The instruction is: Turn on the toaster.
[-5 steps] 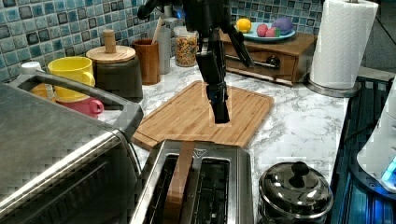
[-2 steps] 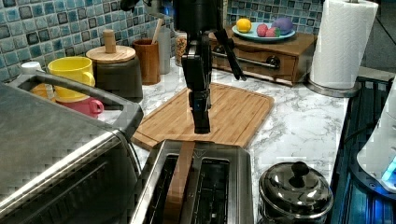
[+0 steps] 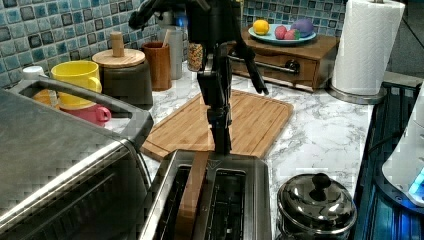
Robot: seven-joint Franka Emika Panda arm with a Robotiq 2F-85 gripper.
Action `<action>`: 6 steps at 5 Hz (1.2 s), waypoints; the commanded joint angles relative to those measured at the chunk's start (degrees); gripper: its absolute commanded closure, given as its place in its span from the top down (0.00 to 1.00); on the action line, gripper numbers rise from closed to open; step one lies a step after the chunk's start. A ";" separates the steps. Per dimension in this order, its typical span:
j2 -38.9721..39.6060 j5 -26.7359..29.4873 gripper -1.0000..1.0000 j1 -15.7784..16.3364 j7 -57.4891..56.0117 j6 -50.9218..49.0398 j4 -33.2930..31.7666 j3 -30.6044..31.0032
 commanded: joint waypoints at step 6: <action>19.00 -6.25 0.00 -4.19 9.90 1.81 -5.72 0.80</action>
